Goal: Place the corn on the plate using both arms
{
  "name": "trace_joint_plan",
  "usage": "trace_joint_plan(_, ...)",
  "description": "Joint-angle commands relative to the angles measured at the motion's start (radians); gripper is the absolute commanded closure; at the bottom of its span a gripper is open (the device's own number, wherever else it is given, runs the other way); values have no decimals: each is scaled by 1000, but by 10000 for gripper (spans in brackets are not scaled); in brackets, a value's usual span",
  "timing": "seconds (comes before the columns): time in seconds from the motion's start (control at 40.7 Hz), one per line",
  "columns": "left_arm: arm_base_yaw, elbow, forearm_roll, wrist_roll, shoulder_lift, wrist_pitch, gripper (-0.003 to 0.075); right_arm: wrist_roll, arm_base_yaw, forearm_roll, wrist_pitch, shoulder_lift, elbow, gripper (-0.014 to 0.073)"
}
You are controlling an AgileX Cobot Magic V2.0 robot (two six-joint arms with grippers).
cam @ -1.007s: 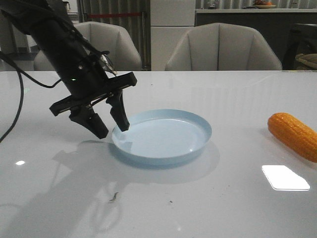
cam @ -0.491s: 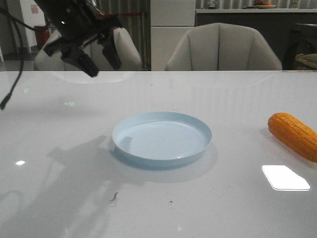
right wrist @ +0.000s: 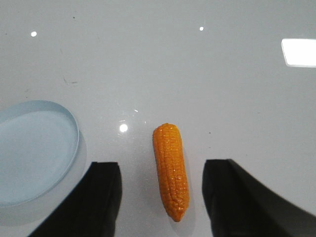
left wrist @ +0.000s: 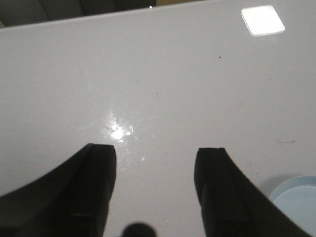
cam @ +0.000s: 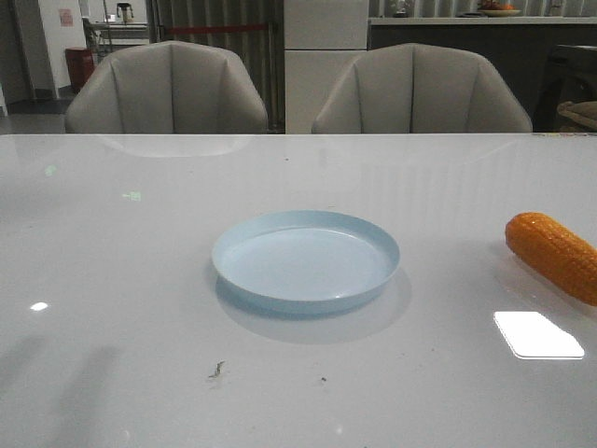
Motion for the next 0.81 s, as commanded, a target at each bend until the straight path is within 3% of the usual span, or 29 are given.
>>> trace_joint_plan(0.0, 20, 138, 4, 2, -158, -198, 300, -5, -3, 9, -35, 87, -112, 104)
trace_joint_plan(0.221, 72, 537, 4, 2, -407, -354, 300, -5, -3, -12, -42, 289, -235, -9)
trace_joint_plan(0.393, 101, 736, 2, 2, -566, -374, 300, -5, -3, -69, -46, 430, -290, -22)
trace_joint_plan(0.786, 104, 816, 4, 2, -784, -388, 300, -5, -3, -72, -52, 700, -320, -22)
